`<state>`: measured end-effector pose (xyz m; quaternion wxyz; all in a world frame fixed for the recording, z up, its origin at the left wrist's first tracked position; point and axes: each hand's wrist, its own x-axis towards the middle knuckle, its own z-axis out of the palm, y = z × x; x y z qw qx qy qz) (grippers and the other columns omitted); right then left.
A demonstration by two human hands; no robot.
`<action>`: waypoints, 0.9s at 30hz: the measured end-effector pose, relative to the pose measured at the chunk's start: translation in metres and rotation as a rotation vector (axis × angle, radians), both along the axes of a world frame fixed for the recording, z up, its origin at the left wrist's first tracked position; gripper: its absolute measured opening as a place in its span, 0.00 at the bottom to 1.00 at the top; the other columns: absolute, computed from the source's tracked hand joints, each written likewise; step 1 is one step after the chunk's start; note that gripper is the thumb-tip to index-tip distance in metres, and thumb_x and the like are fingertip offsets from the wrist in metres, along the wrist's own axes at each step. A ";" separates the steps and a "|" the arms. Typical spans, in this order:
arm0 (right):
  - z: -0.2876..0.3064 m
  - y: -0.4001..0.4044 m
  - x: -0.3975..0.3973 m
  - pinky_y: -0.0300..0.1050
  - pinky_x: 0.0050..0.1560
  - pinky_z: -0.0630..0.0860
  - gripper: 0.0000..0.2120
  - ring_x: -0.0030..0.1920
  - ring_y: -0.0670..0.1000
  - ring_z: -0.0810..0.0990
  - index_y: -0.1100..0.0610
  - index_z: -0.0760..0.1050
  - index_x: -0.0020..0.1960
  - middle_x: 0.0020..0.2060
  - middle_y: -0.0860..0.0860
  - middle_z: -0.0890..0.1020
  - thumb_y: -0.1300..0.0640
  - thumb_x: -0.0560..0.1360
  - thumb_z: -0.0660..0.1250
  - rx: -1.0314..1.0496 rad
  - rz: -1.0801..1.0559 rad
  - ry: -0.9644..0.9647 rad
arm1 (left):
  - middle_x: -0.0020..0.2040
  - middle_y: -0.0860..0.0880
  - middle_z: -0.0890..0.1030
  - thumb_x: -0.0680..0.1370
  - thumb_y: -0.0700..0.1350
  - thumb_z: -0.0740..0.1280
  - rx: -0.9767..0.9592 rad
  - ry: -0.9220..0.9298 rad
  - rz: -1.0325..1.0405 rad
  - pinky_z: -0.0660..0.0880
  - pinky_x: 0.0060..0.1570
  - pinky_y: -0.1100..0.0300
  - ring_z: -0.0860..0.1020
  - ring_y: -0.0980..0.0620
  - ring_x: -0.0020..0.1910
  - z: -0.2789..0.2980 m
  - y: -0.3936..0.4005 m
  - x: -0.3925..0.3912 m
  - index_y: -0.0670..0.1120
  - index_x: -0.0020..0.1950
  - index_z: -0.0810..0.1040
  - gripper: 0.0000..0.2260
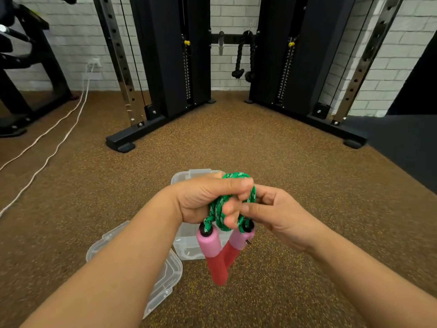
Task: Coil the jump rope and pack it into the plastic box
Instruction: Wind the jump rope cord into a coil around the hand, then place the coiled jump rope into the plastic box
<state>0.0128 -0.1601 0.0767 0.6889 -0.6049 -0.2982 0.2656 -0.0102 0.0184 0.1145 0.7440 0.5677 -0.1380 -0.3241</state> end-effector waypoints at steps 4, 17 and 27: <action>0.003 -0.004 -0.002 0.33 0.38 0.75 0.10 0.37 0.42 0.80 0.57 0.78 0.47 0.35 0.45 0.84 0.54 0.69 0.71 -0.073 0.024 -0.025 | 0.30 0.47 0.83 0.69 0.38 0.73 0.136 0.009 -0.085 0.78 0.36 0.62 0.82 0.52 0.31 0.002 -0.003 -0.005 0.39 0.42 0.77 0.06; -0.003 0.004 0.003 0.36 0.43 0.76 0.15 0.41 0.41 0.79 0.54 0.76 0.52 0.40 0.45 0.83 0.71 0.73 0.62 -0.263 -0.358 -0.241 | 0.43 0.45 0.81 0.70 0.32 0.71 0.468 -0.224 0.266 0.76 0.54 0.55 0.79 0.51 0.44 0.006 -0.012 0.000 0.42 0.47 0.80 0.09; -0.004 0.013 0.003 0.44 0.59 0.75 0.13 0.56 0.46 0.80 0.50 0.72 0.61 0.53 0.47 0.82 0.59 0.78 0.63 -0.159 -0.421 -0.232 | 0.47 0.47 0.84 0.74 0.41 0.68 0.804 -0.484 0.605 0.78 0.53 0.49 0.81 0.47 0.49 0.016 -0.008 0.012 0.47 0.49 0.80 0.05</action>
